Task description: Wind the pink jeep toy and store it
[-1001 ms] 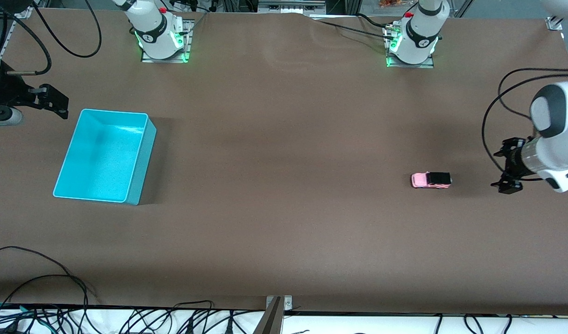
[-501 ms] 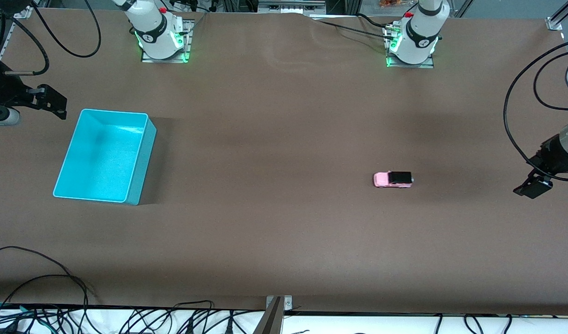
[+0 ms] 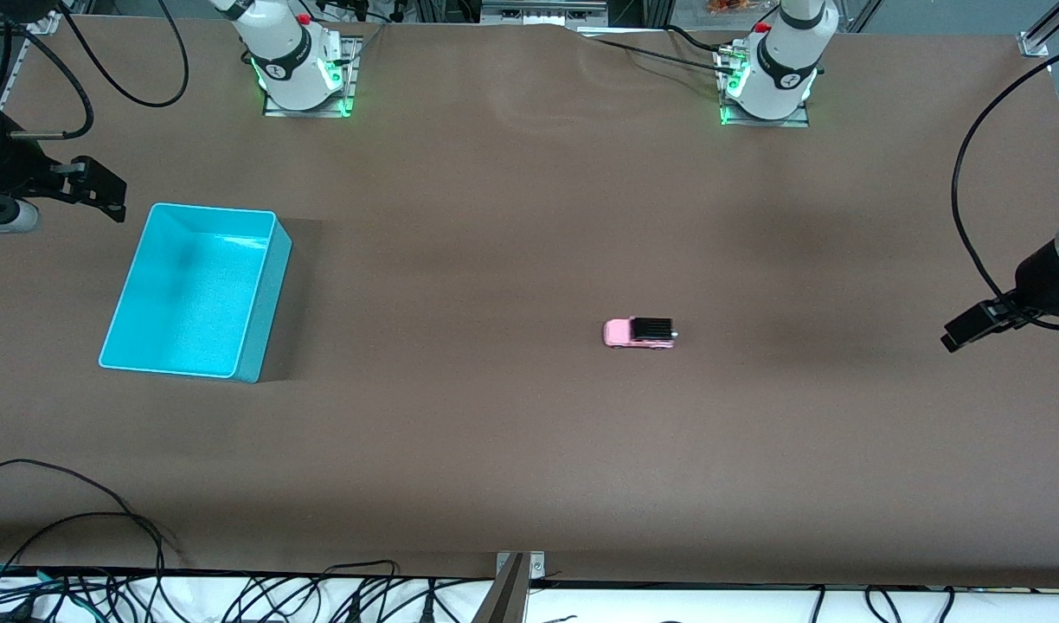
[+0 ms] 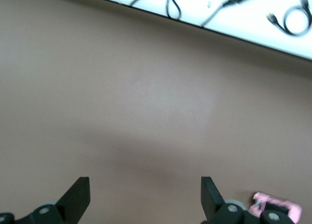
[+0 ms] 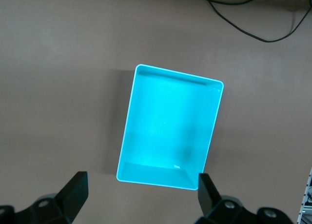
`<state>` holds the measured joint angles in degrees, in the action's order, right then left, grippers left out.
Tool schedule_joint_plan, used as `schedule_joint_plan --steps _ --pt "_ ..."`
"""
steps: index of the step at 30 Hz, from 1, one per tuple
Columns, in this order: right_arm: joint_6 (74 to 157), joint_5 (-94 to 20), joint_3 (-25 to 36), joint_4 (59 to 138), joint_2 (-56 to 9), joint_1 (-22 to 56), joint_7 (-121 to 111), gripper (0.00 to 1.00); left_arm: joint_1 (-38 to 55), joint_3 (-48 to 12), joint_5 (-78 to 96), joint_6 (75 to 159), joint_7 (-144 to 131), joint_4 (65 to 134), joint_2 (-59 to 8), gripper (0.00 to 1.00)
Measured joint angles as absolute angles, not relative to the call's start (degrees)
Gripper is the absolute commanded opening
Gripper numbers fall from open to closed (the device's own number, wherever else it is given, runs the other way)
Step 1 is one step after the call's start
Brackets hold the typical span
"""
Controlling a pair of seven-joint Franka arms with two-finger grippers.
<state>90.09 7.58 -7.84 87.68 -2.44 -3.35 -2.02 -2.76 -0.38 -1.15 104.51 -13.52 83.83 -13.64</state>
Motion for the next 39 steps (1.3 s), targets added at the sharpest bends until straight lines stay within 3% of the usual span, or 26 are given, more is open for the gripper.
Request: schedule_joint_plan --steps 12,26,39 --pt "90.63 0.41 -7.73 87.66 -2.39 -3.17 -2.01 1.00 -2.79 -1.90 1.30 94.81 -9.20 83.31 -10.33 1.00" --pt "90.34 -0.42 -7.69 87.78 -2.95 -3.27 -2.04 1.00 -4.36 -1.74 1.30 92.92 -8.69 90.72 -5.73 1.00" --pt "89.79 -0.47 -7.68 88.50 -4.52 -3.29 -2.02 1.00 -5.05 -1.83 1.30 92.95 -8.50 91.55 -5.12 1.00"
